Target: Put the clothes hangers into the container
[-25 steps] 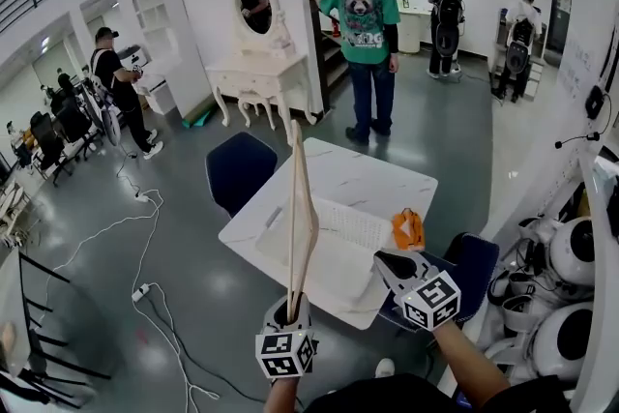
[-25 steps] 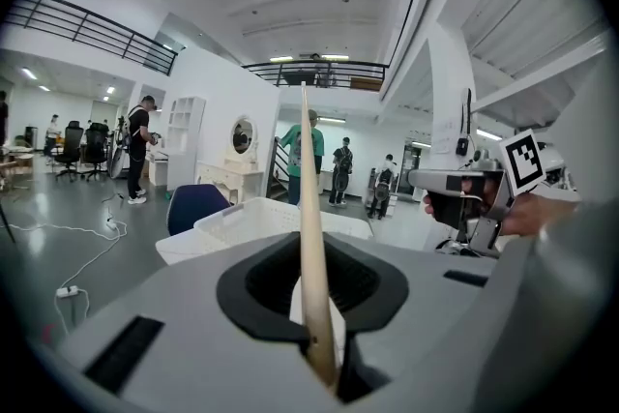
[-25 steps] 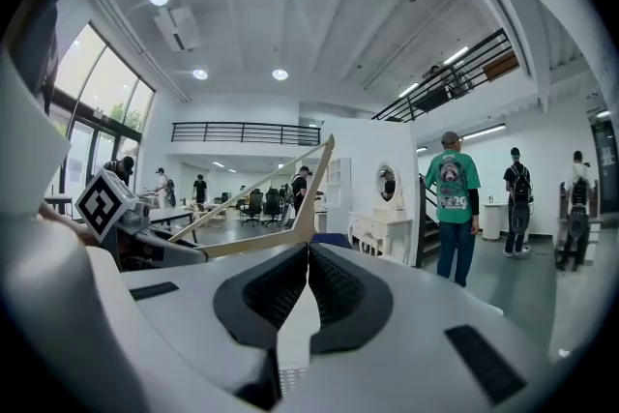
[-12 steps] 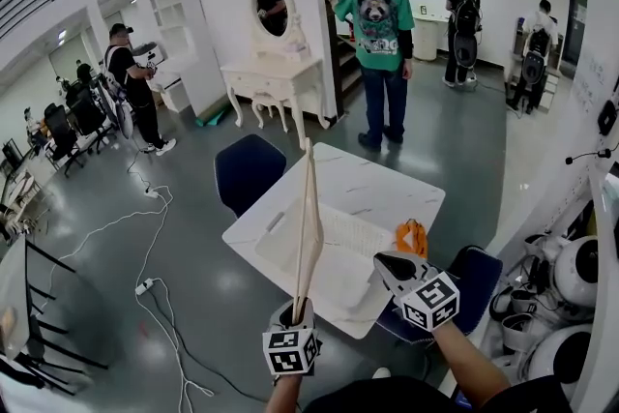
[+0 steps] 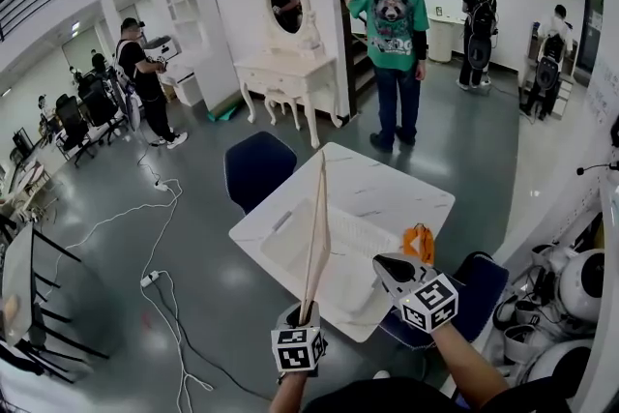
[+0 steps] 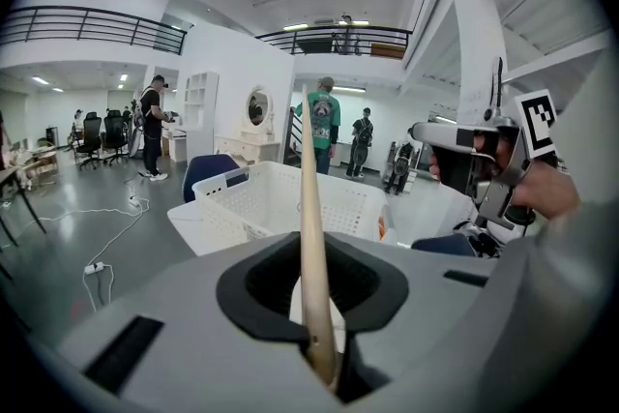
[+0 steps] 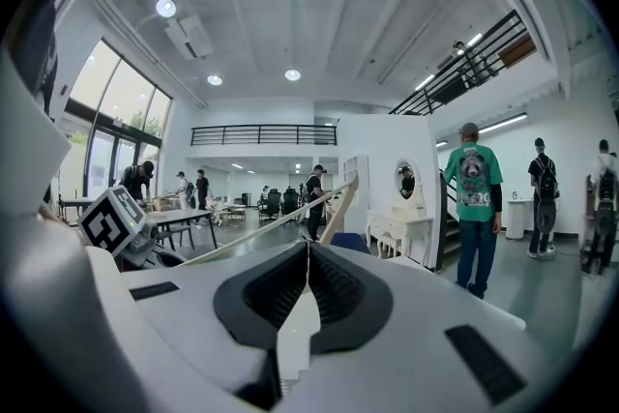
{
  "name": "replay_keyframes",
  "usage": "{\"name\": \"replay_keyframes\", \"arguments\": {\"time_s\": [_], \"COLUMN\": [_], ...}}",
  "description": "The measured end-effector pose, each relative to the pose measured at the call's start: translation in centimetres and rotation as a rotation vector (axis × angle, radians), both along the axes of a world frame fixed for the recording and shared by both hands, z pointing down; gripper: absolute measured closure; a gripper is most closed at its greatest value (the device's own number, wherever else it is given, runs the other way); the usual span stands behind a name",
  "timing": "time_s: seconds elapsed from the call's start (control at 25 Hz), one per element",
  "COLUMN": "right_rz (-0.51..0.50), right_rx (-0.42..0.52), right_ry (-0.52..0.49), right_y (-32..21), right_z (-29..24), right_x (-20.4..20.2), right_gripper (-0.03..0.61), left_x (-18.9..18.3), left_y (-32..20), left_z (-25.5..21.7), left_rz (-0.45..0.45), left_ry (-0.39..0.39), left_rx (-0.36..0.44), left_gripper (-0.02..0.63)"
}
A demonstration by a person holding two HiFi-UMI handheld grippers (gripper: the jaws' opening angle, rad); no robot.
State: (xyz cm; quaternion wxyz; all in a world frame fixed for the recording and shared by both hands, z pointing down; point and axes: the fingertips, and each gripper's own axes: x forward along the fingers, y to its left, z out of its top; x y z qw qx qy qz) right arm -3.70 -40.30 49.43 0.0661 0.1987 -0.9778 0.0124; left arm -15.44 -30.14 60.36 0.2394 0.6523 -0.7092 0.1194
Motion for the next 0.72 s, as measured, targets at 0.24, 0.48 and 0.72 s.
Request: {"name": "replay_keyframes", "arguments": {"time_s": [0.24, 0.48, 0.72], "right_rz": [-0.025, -0.036, -0.041], "right_rx": [-0.007, -0.016, -0.019], "right_ry": [-0.01, -0.016, -0.019], "right_y": [0.0, -0.5, -0.6], "right_z": [0.3, 0.3, 0.4], "right_x": [-0.6, -0.7, -0.9], "right_gripper": [0.557, 0.557, 0.557], "left_x": [0.4, 0.6, 0.5], "left_y": [-0.5, -1.1, -1.3], "left_z": [0.6, 1.0, 1.3], "left_rz": [-0.004, -0.005, -0.02], "left_ry": [-0.009, -0.002, 0.018], "left_rx": [-0.026, -0.076, -0.093], "left_gripper": [0.561, 0.56, 0.56]}}
